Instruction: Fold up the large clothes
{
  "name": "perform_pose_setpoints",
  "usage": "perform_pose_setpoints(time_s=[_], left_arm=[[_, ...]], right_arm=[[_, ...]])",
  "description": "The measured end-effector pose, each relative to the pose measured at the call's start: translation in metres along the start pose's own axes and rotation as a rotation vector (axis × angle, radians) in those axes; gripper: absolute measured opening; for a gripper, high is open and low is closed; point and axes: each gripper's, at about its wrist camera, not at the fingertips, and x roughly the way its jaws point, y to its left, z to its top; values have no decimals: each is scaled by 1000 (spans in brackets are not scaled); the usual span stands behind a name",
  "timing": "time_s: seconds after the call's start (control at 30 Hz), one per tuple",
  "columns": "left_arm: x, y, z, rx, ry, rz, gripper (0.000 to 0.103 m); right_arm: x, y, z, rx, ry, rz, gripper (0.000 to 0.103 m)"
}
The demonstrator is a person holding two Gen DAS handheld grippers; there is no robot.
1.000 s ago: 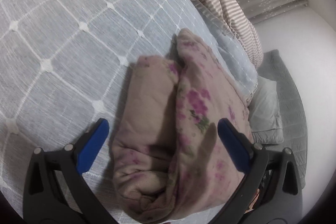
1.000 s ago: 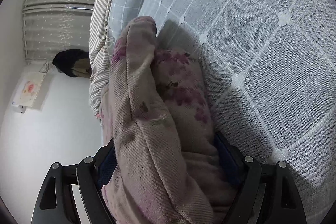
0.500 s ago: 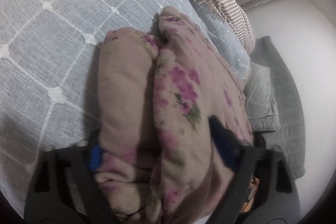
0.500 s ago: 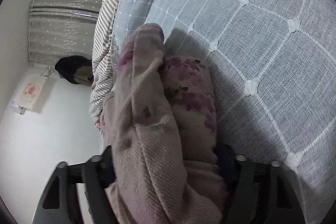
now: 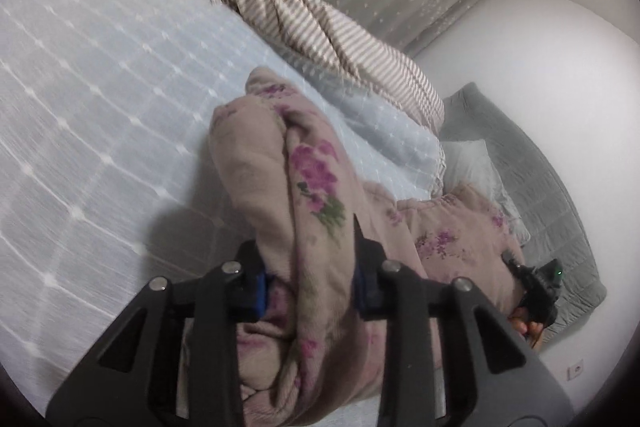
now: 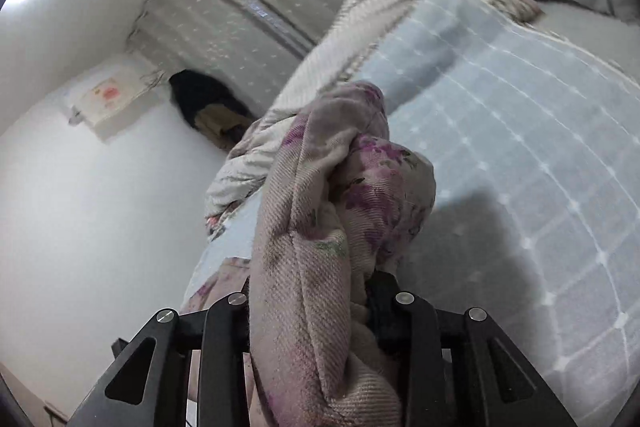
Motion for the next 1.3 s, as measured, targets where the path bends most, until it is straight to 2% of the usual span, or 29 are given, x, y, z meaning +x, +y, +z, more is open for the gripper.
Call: perform_pose_setpoints(time_s=[0.13,0.27,0.37,0.43,0.53,0.57,0.63,0.67,0.73,0.8,0.87,0.93,1.03,1.07,1.2,1.3], left_arm=[[-58,23,24,-13,-92,56,33],[-132,61,40,-27,-223,140,34],[-168,89,40,-54,-287,186,35],[-182,118,36,-98,-301,221,36],[-174,162,18,-157,-252,297,39],[-167,178,10,-178,-219,321,40],[-148,219,-14,-251,-143,407,46],[-143,231,-24,-270,-131,418,51],[-144,254,-41,-314,-158,348,62],[-147,262,-46,-350,-181,294,72],[-148,255,-38,-335,-176,344,78],[-149,234,-29,-295,-173,455,84],[-159,207,-21,-265,-182,555,93],[-166,204,-19,-261,-178,576,99],[-169,166,-23,-210,-112,678,102],[-161,136,-38,-165,-43,714,102]], right_arm=[[30,57,-1,-87,23,110,34],[82,104,-14,-108,71,244,33],[134,123,-29,-94,137,324,34],[169,128,-42,-90,185,329,34],[220,119,-62,-74,268,283,35],[242,111,-75,-69,312,235,35],[256,91,-95,-67,356,132,39],[267,73,-105,-59,370,23,40],[273,43,-112,-2,398,-33,46],[269,11,-116,90,427,22,55],[259,4,-112,84,416,22,59],[251,6,-106,58,412,-6,61],[238,24,-94,-12,409,-56,62],[230,31,-93,-53,404,-78,63],[196,56,-100,-216,382,-162,79],[179,68,-115,-338,375,-241,82]])
